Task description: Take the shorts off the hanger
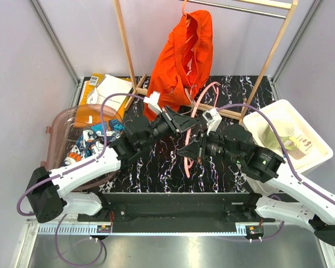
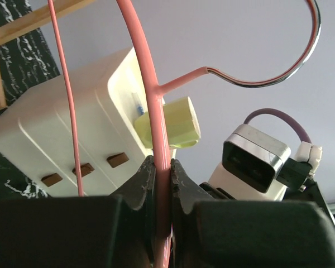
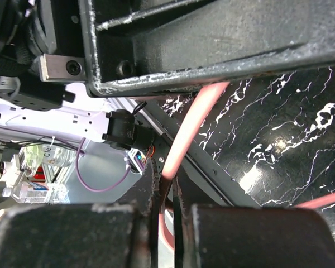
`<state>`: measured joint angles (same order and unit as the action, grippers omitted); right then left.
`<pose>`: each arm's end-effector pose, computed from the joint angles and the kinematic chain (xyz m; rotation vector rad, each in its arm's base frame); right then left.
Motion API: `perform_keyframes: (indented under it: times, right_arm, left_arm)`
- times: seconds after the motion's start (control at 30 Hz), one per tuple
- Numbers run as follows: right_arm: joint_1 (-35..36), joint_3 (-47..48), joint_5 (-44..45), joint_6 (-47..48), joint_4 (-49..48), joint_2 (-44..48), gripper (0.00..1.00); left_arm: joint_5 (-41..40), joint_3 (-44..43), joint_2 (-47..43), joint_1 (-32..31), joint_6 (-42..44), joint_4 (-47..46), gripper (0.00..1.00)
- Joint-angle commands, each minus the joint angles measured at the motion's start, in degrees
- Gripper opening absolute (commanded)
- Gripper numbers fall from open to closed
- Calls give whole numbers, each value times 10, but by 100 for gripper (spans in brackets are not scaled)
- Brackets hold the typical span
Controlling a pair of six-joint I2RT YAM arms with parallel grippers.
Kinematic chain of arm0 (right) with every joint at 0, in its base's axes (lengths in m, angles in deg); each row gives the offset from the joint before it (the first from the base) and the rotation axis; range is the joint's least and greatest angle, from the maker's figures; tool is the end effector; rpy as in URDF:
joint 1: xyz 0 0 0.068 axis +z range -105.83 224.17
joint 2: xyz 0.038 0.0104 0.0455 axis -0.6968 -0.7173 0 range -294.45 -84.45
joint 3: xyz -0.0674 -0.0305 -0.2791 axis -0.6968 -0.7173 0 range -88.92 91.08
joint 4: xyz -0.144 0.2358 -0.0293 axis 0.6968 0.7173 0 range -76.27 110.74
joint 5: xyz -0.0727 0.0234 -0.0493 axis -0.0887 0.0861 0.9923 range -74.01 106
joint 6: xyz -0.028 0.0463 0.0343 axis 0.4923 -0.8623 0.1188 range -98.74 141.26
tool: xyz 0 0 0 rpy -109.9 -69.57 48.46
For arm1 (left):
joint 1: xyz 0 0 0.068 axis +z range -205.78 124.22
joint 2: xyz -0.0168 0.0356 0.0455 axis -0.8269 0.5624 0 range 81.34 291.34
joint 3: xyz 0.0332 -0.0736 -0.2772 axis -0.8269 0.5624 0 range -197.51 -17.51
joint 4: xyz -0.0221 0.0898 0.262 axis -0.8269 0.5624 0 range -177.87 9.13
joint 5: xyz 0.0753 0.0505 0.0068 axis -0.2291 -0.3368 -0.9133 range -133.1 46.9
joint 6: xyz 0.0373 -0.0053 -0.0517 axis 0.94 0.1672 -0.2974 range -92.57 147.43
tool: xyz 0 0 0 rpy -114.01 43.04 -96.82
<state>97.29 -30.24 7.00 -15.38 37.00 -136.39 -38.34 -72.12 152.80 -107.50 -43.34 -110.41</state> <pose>0.1250 0.1796 0.3896 -0.4111 2.0037 1.1892 0.1964 -0.2554 0.3730 -0.2106 1.7412 -1.7317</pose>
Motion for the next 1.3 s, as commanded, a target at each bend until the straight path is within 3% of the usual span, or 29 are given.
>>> perform_keyframes:
  times: [0.0, 0.03, 0.1, 0.13, 0.2, 0.37, 0.4, 0.53, 0.83, 1.2, 1.27]
  right_arm:
    - [3, -8, 40, -25, -19, 19, 0]
    - [3, -5, 47, -24, -19, 24, 0]
    - [3, 13, 49, -7, -12, 20, 0]
    - [2, 20, 50, 4, -7, 11, 0]
    - [1, 42, 38, 13, -2, -1, 0]
    - [-12, 113, 22, 51, 14, -50, 0]
    - [-24, 138, 10, 54, 18, -57, 0]
    - [-91, 188, -65, 54, 19, -102, 0]
    - [-205, 317, -207, 61, 4, -178, 0]
    - [-353, 349, -366, -40, -108, -213, 0]
    - [-372, 327, -404, -74, -171, -213, 0]
  left_arm:
    - [-29, -13, -44, 0, 56, -3, 20]
    - [-26, -11, -49, 0, 68, 4, 34]
    - [-33, -2, -74, 0, 98, 30, 45]
    - [-38, 5, -97, 0, 107, 39, 56]
    - [-50, 19, -124, 0, 134, 59, 64]
    - [-110, 30, -229, 0, 202, 176, 71]
    - [-118, 32, -245, 0, 209, 191, 82]
    - [-133, 48, -336, 0, 231, 272, 83]
    - [-128, 120, -464, 0, 209, 302, 85]
    - [-123, 94, -478, 0, 222, 325, 86]
    - [-122, 91, -477, 0, 223, 325, 86]
